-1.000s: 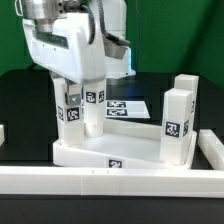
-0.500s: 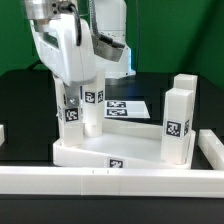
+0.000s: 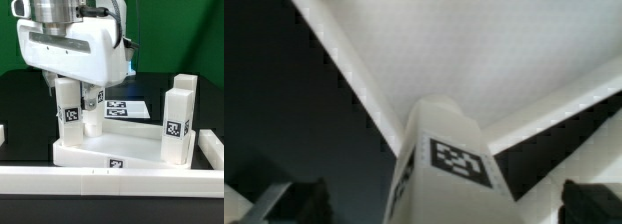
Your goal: Assemble desk
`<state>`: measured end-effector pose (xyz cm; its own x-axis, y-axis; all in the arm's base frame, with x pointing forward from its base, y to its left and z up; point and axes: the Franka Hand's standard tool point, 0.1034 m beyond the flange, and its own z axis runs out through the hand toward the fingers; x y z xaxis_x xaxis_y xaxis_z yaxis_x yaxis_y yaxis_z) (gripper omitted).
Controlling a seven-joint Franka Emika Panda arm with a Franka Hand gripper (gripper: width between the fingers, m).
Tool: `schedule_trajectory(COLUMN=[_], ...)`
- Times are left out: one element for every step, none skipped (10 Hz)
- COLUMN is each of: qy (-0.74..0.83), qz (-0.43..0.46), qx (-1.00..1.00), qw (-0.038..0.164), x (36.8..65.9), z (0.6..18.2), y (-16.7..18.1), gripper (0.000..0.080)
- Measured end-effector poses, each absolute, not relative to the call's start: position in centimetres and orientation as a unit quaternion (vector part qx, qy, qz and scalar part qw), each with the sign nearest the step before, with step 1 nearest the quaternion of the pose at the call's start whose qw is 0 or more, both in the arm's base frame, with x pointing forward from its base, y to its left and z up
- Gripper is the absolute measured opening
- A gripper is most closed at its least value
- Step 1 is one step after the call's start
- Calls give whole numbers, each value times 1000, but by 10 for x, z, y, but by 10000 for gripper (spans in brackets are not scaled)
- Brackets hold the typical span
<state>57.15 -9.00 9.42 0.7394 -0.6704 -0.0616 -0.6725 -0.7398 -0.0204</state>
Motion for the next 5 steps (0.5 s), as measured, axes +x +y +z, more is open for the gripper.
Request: schedule_trajectory(qy=[295,240,214,163,127], qz=[24,23,22,21,21], qx=[-955,-970,-976,-986,-992], qw=[18,15,16,16,16], x=[571,572,572,572,572], z=[95,96,96,96,96], y=[-91,-90,-90,-90,-90], gripper=[649,649,649,649,649])
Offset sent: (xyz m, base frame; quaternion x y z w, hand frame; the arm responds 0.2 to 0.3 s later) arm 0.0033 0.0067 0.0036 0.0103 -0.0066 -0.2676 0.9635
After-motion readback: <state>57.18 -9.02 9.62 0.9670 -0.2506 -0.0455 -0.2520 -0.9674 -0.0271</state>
